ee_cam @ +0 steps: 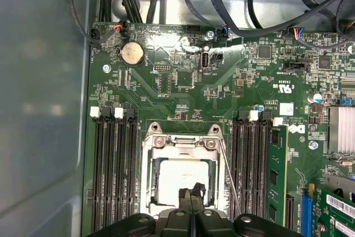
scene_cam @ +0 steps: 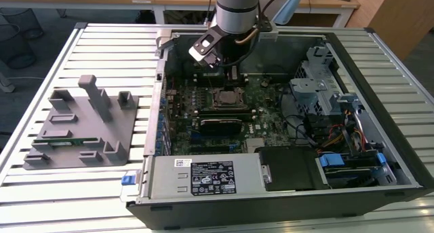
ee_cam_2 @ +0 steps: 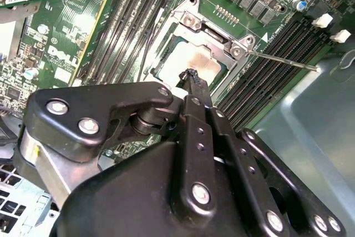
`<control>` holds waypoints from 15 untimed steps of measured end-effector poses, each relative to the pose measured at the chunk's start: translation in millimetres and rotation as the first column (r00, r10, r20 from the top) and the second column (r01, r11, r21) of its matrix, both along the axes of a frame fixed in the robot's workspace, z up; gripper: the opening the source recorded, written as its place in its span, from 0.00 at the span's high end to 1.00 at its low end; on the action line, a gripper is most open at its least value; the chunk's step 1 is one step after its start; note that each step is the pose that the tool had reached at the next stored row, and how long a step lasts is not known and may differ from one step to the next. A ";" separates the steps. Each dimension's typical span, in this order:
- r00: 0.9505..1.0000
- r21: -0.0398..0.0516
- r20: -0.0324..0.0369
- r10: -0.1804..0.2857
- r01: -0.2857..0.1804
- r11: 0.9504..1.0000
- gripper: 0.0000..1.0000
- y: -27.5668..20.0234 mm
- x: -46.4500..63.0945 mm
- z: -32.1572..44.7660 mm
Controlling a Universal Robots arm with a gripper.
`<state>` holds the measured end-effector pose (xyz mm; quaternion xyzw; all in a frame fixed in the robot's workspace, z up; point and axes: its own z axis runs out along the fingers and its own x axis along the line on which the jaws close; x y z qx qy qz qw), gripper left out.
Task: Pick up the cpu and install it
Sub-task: 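Install the first cpu locking lever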
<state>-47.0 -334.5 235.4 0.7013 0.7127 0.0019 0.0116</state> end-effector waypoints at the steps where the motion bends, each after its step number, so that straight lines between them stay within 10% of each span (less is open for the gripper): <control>1: 1.000 0.000 0.000 0.000 0.000 1.000 0.89 0.0 0.0 0.9; 15: 1.000 0.000 0.000 0.000 0.000 1.000 0.89 0.0 0.0 34.1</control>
